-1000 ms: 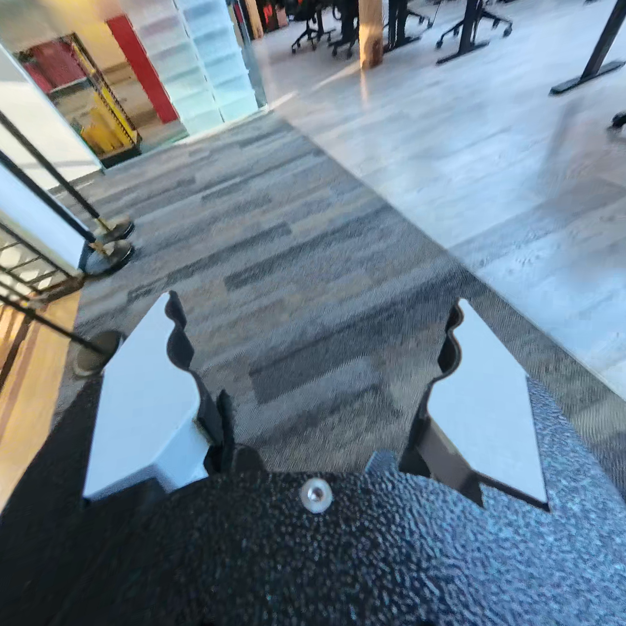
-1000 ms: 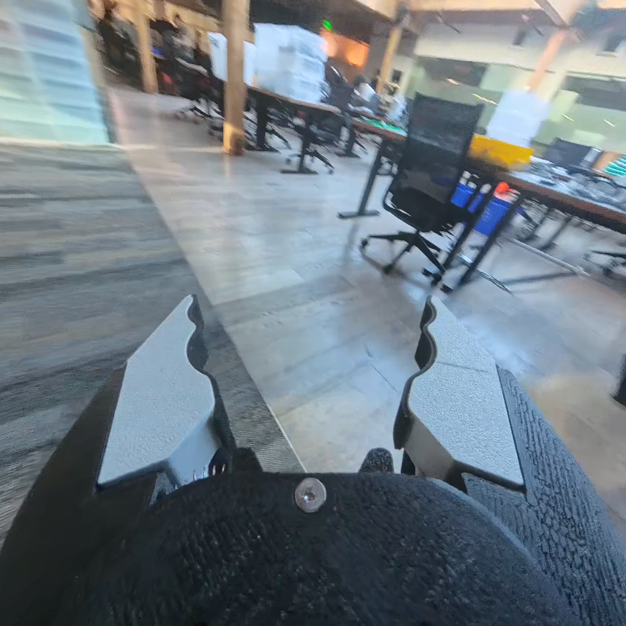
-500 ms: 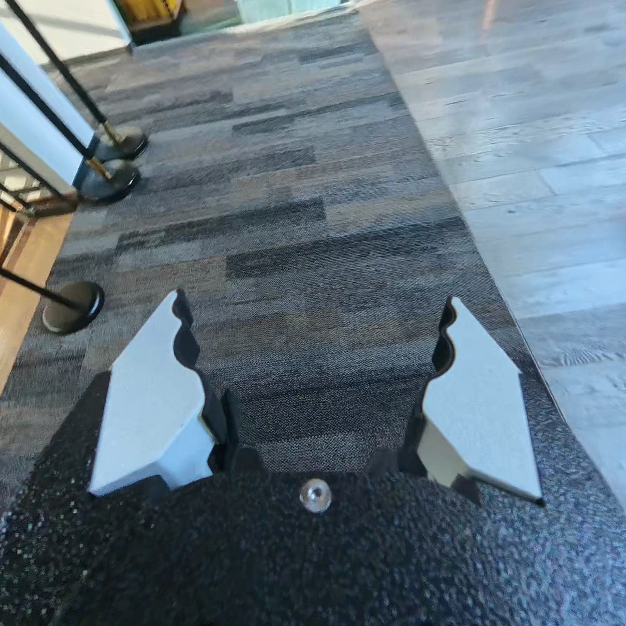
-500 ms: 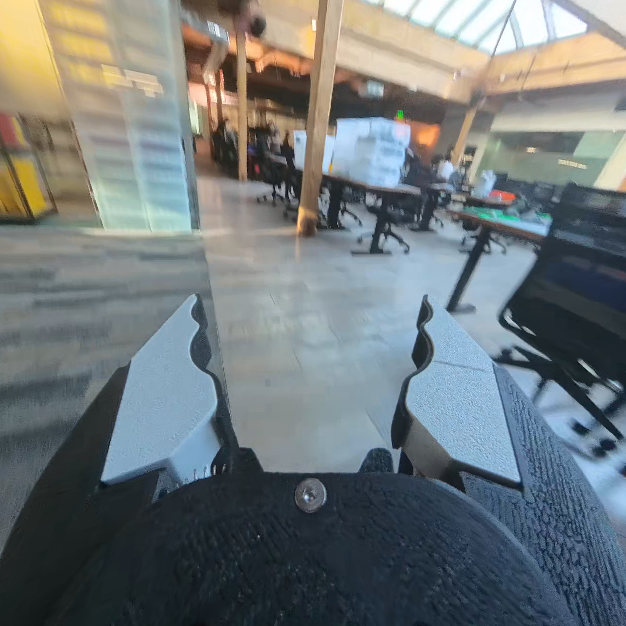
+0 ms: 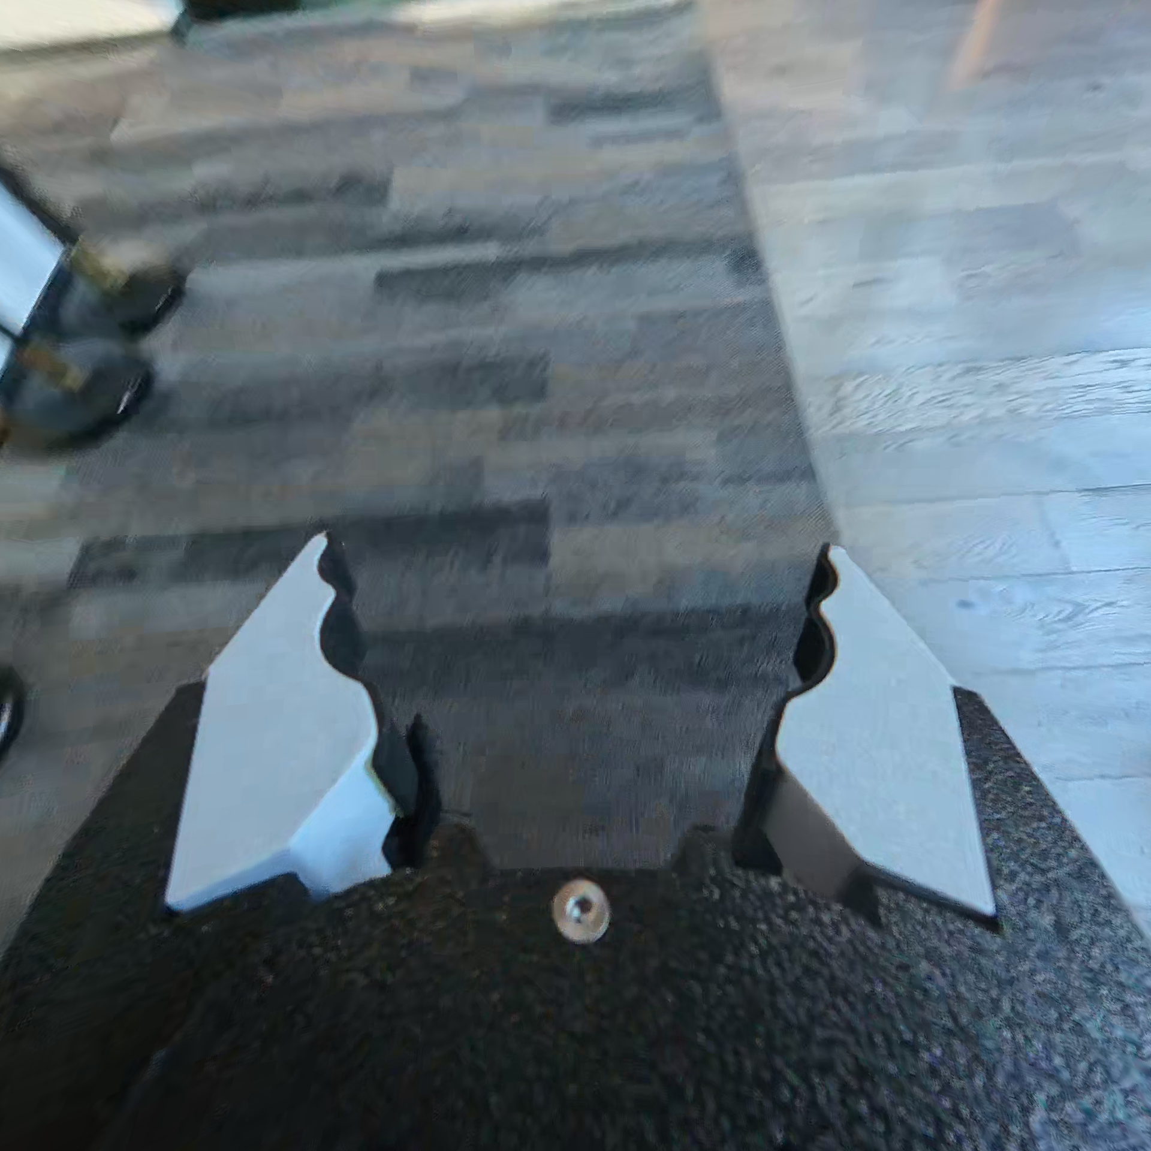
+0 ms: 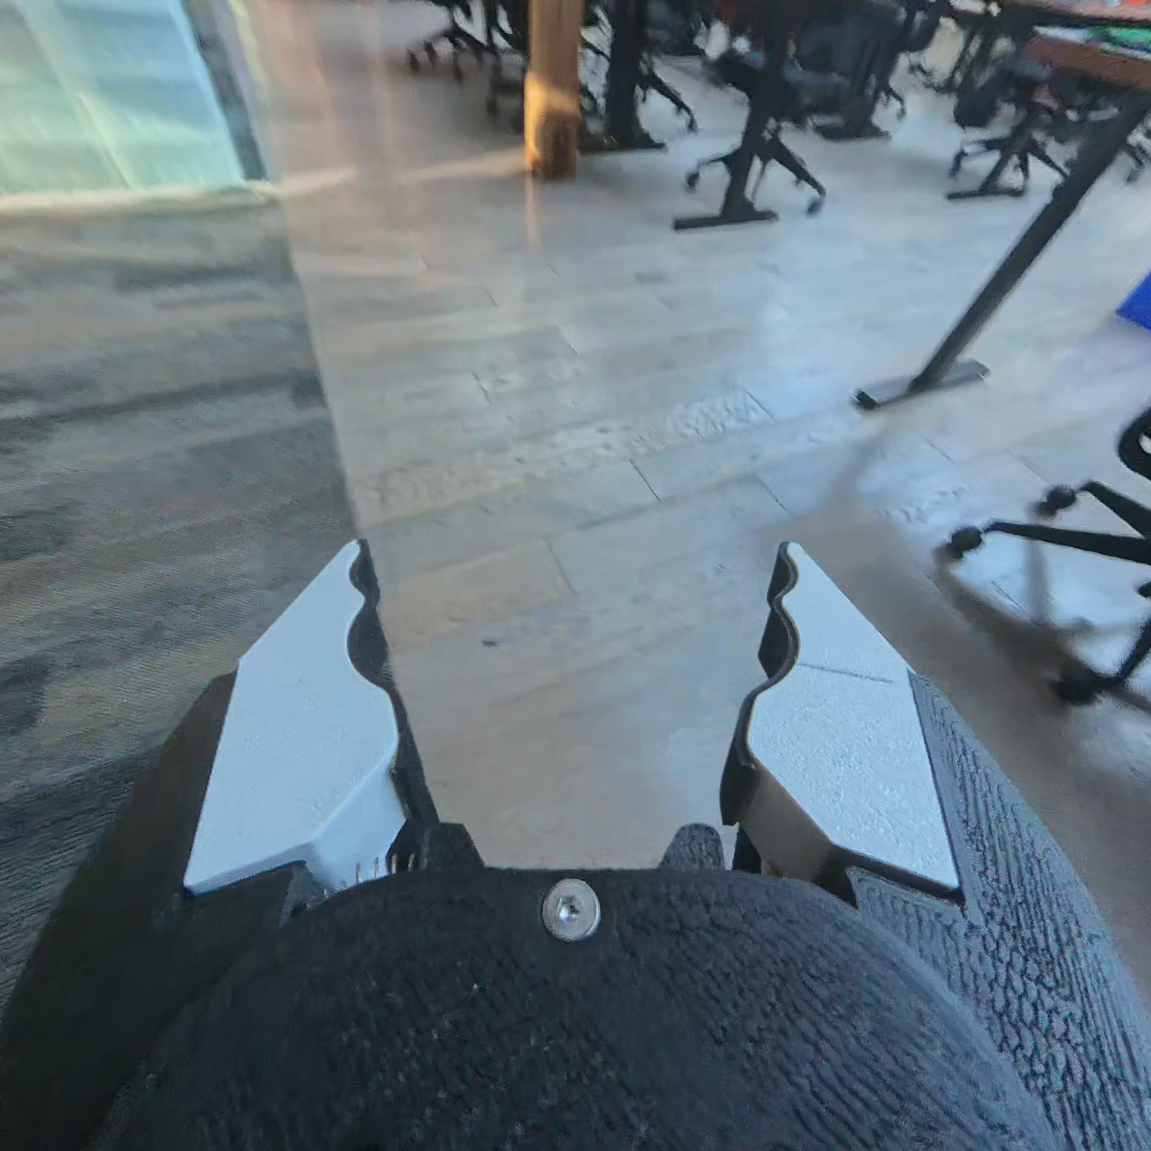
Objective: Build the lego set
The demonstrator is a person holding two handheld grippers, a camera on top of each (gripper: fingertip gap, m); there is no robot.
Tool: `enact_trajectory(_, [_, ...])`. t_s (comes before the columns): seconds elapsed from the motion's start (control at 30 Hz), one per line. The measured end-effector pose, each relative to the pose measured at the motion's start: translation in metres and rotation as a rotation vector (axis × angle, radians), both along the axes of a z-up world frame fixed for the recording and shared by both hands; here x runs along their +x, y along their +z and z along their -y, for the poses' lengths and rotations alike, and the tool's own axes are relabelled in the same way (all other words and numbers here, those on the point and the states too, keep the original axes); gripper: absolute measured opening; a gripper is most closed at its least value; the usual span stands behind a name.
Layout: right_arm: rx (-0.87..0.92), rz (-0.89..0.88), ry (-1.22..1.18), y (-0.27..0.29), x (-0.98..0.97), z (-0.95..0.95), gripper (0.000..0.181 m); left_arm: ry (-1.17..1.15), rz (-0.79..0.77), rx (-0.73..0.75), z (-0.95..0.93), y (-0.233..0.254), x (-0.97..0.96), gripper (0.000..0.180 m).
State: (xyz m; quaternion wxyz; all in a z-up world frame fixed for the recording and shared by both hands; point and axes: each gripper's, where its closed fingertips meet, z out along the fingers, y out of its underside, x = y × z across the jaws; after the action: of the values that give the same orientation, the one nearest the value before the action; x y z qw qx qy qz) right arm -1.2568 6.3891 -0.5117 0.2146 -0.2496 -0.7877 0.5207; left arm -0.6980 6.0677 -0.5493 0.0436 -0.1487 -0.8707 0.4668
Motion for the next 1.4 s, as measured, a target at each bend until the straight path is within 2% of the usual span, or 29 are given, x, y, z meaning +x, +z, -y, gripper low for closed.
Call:
enact_trajectory(0.13, [0.118,-0.005,-0.196,-0.025,-0.088,-0.028,0.122,-0.200,-0.031,-0.167,0.155,0.045,-0.168,0.138])
enact_trajectory(0.27, [0.226,-0.005,-0.354,-0.046,-0.168,-0.024,0.122,-0.230,-0.104,-0.215,0.281,0.050,-0.304,0.138])
enact_trajectory(0.33, [0.230,0.019,-0.376,-0.052,-0.212,0.012,0.122,-0.208,-0.172,-0.182,0.326,0.041,-0.354,0.134])
enact_trajectory(0.37, [0.195,0.042,-0.373,-0.051,-0.238,0.043,0.121,-0.188,-0.184,-0.168,0.342,0.036,-0.370,0.126])
enact_trajectory(0.47, [0.108,0.112,-0.371,-0.039,-0.326,0.159,0.117,-0.048,-0.119,-0.105,0.376,0.008,-0.383,0.122])
enact_trajectory(0.6, [0.010,0.033,-0.161,0.008,-0.443,0.389,0.116,0.025,0.015,0.126,0.406,-0.046,-0.381,0.124])
enact_trajectory(0.77, [-0.225,-0.060,0.025,0.075,-0.548,0.680,0.116,0.193,0.088,0.285,0.461,-0.087,-0.379,0.126])
enact_trajectory(0.87, [-0.329,-0.066,0.076,0.090,-0.584,0.823,0.116,0.242,0.120,0.358,0.506,-0.110,-0.403,0.126])
enact_trajectory(0.97, [-0.319,-0.058,0.114,0.075,-0.612,0.931,0.116,0.221,0.139,0.428,0.576,-0.129,-0.456,0.127])
enact_trajectory(1.03, [-0.205,0.003,0.131,0.044,-0.632,0.979,0.116,0.179,0.142,0.449,0.643,-0.124,-0.504,0.127])
enact_trajectory(1.2, [0.009,0.063,0.064,0.001,-0.716,1.025,0.115,-0.093,0.125,0.293,0.885,-0.083,-0.668,0.127])
enact_trajectory(1.27, [0.059,0.060,-0.008,-0.010,-0.757,1.026,0.115,-0.187,0.108,0.153,0.992,-0.053,-0.743,0.127])
enact_trajectory(1.4, [0.175,0.078,-0.153,-0.039,-0.828,1.027,0.115,-0.191,-0.035,-0.047,1.182,-0.005,-0.875,0.128])
